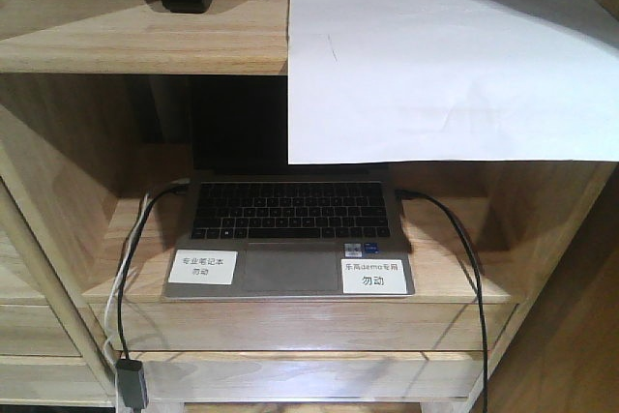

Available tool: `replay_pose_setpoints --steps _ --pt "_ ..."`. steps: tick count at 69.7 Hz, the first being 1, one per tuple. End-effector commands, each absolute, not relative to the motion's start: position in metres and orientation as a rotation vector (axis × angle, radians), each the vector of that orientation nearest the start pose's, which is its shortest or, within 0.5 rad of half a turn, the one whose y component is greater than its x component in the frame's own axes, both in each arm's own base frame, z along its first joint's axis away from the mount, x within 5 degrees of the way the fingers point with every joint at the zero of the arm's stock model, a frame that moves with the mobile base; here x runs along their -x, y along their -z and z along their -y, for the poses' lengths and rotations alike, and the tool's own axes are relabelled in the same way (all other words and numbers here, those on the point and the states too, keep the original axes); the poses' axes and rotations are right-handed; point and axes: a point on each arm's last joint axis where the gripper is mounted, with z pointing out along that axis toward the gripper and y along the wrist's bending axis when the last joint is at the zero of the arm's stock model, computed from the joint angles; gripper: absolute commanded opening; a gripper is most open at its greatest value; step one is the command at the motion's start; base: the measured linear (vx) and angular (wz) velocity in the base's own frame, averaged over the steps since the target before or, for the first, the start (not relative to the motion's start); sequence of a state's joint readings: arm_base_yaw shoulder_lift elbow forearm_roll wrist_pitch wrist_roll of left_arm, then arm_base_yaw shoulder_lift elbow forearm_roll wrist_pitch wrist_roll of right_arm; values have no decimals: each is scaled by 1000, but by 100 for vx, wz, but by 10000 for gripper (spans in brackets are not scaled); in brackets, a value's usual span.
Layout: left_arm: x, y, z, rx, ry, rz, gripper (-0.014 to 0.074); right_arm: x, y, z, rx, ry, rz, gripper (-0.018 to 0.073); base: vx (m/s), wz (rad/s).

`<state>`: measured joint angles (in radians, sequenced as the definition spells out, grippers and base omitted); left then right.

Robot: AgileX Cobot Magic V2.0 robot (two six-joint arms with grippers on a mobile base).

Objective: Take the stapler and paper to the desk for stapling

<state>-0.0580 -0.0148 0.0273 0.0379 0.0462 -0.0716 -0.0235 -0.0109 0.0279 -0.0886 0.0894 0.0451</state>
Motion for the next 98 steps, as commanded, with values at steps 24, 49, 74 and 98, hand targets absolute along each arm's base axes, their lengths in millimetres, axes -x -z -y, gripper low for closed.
replay_pose_setpoints --steps 24,49,74,98 --pt "-56 -198 3 -17 80 -1484 -7 -56 -203 2 19 72 -1503 -9 0 0" --pt "-56 -198 3 -17 80 -1484 -7 -56 -203 2 19 72 -1503 -9 0 0" --pt "-56 -201 4 -18 81 -1461 -7 -56 -203 2 19 72 -1503 -9 0 0" --pt "-44 -253 3 -14 101 -1129 -7 -56 -203 2 19 72 -1503 -9 0 0"
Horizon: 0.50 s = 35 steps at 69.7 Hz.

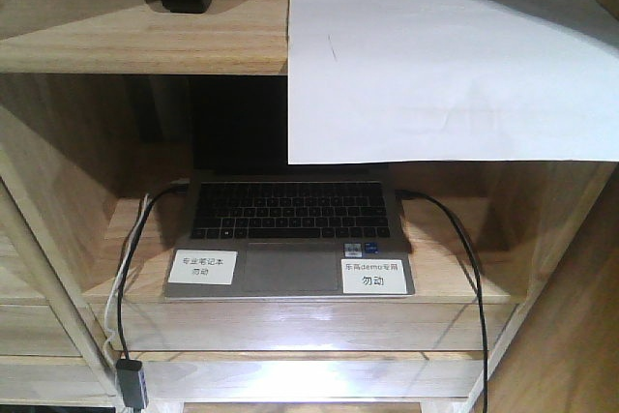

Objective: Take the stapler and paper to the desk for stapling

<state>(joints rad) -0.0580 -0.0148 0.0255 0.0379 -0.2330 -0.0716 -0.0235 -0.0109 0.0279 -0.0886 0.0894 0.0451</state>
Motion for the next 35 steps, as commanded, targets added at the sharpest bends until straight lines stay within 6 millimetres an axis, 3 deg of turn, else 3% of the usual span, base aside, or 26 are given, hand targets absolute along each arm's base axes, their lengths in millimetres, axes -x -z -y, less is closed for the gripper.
replay_pose_setpoints --steps 1,25,35 --pt "-44 -256 3 -14 100 -1133 -7 -56 -203 2 19 72 -1503 -9 0 0" --pt "-61 -339 3 -6 85 -1451 -7 -56 -203 2 19 72 -1503 -9 0 0" --pt "-69 -355 4 11 107 -1575 -7 -56 -203 2 19 72 -1503 -9 0 0"
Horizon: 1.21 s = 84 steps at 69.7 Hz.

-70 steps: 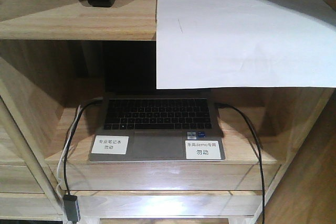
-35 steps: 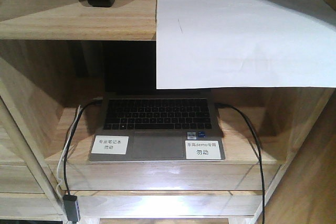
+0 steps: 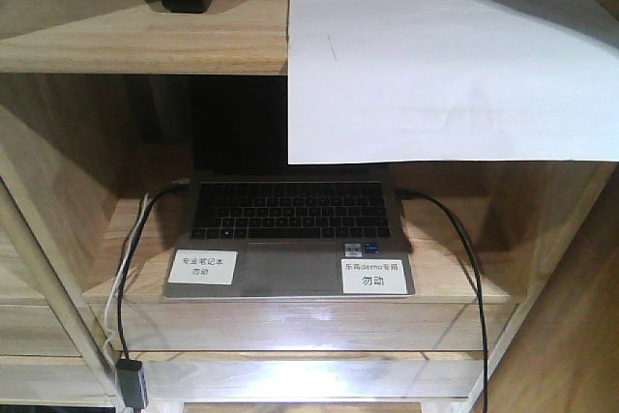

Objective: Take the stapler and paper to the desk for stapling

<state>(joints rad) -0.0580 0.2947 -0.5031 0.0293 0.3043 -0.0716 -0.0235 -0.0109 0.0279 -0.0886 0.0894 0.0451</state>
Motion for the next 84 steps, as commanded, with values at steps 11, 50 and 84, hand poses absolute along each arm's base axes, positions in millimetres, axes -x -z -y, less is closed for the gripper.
replay_pose_setpoints --steps 11,50,84 --pt "-73 -354 5 11 106 -1591 -7 -56 -203 2 19 72 -1503 -9 0 0" --pt "-75 -357 5 10 107 -1564 288 -56 -203 2 19 72 -1503 -9 0 0" --pt "-75 -357 5 13 110 -1555 471 -56 -203 2 19 72 -1503 -9 0 0"
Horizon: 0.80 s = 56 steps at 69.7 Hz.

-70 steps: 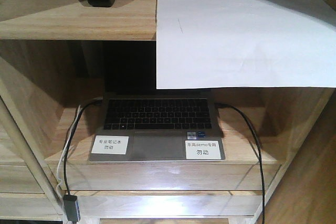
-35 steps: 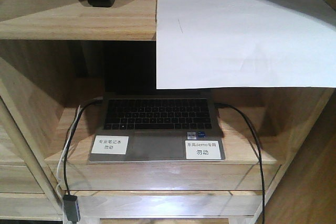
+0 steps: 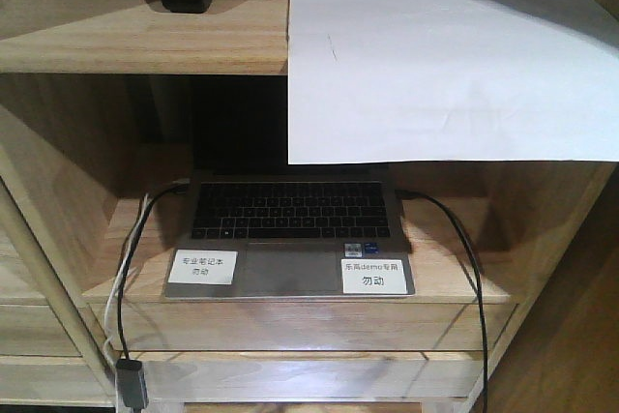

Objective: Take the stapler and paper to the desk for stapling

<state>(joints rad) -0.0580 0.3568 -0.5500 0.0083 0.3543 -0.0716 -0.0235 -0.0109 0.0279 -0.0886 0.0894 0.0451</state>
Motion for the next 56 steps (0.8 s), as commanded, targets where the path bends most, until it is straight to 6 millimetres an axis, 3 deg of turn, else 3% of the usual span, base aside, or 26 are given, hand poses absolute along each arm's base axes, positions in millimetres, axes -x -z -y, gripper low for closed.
replay_pose_setpoints --steps 1,22,40,56 --pt "-75 -357 5 13 110 -1556 471 -56 -203 2 19 72 -1503 -9 0 0" --pt "-82 -364 15 -74 215 -1545 471 -56 -203 2 19 72 -1503 -9 0 0" --pt "-110 -407 41 -258 301 -1532 471 -56 -203 2 19 72 -1503 -9 0 0" --pt "-156 -444 75 -362 349 -1544 471 -56 -203 2 19 72 -1503 -9 0 0"
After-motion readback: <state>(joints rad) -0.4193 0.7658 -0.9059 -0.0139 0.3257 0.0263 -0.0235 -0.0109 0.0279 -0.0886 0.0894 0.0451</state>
